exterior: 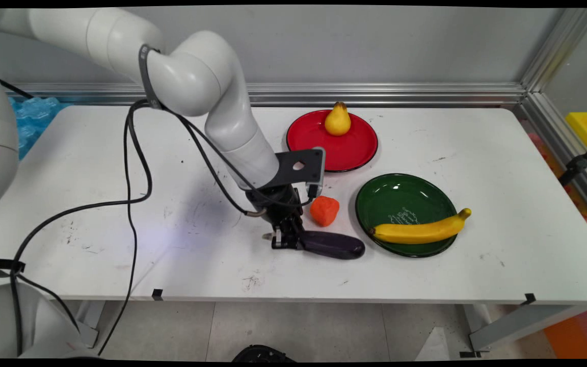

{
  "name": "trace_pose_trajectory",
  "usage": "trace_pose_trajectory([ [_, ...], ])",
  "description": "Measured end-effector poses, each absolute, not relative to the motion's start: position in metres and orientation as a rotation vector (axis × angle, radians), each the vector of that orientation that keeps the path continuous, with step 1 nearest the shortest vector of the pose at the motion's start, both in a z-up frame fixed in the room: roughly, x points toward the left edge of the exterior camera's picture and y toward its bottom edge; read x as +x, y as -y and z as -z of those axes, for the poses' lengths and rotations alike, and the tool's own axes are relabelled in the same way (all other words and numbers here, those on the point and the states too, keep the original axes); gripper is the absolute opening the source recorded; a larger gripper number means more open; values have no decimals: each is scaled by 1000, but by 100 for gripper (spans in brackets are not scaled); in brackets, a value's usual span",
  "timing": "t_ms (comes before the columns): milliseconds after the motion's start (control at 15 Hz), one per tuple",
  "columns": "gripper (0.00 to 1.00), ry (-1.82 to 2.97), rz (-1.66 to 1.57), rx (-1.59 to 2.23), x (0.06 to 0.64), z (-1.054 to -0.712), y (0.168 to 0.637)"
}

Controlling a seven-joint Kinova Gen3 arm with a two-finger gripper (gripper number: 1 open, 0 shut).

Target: Place the picked object on the table

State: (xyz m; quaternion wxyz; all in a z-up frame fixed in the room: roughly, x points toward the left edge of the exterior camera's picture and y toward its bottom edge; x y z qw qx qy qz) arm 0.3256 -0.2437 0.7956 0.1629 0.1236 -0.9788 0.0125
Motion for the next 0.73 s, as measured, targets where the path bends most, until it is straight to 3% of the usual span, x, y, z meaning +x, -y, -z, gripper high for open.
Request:
trace_pose_trajectory([
  [267,0,2794,-28,345,327,-785,242],
  [333,100,2793,-28,345,328,-783,241],
  [733,100,2771,-46,326,327,-784,243],
])
